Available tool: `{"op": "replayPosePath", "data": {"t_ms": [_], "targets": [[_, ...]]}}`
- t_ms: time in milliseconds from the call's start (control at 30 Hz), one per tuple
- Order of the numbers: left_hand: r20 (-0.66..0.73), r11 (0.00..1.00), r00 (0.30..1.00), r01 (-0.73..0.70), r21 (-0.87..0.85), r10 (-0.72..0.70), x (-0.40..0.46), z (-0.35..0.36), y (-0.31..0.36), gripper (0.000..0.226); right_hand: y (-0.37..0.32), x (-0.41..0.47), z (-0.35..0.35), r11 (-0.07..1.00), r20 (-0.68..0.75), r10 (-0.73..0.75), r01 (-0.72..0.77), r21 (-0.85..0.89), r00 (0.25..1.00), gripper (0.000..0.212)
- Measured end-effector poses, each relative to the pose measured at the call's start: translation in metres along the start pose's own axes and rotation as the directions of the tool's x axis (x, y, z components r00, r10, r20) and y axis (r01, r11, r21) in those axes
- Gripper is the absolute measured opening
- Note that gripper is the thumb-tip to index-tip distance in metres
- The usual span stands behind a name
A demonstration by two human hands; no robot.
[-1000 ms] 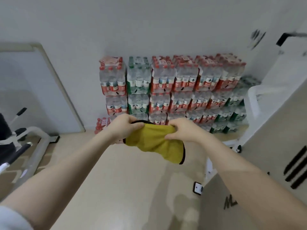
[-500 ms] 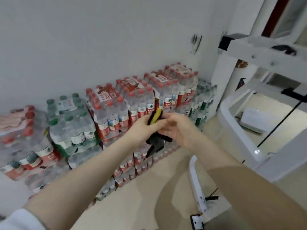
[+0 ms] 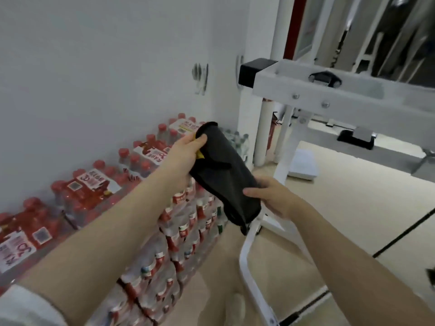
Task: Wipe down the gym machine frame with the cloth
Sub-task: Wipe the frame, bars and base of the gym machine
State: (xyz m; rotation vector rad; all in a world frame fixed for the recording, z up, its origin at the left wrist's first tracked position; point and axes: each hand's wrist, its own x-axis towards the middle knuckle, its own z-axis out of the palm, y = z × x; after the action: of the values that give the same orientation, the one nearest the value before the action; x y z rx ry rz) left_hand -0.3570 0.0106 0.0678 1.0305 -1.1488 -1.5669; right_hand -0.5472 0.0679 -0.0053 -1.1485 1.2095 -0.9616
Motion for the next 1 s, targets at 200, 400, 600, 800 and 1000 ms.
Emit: {"op": "replayPosePath", "data": {"t_ms": [200,400,600,800,1000], "targets": [[0.042,0.965,0.985,-0.172,0.199,0.166,0.134,0.043,-0.012,0.025,-0.060,0.109,-0.088,0.863,-0.560,0.120,0.192,0.466,0.820,0.009],[0.322,0.891,0.903,-0.372,0.260,0.283,0.212,0.112,-0.017,0.042,-0.113,0.188,-0.110,0.839,-0.531,-0.066,0.335,0.428,0.845,0.042],[0.548,0.896,0.823,-0.346,0.279,0.148,0.273,0.127,-0.023,0.046,-0.100,0.225,-0.146,0.922,-0.534,-0.162,0.320,0.219,0.830,0.018],[0.489,0.815,0.821,-0.483,0.321,0.294,0.360,0.116,0.016,0.030,-0.150,0.263,-0.203,0.836,-0.781,-0.548,0.237,-0.495,0.300,0.018],[0.649,0.413,0.669,-0.740,0.531,0.363,0.450,0.121,0.024,0.049,-0.128,0.314,-0.211,0.100,-0.331,-0.654,-0.357,-0.929,0.680,0.058]]}}
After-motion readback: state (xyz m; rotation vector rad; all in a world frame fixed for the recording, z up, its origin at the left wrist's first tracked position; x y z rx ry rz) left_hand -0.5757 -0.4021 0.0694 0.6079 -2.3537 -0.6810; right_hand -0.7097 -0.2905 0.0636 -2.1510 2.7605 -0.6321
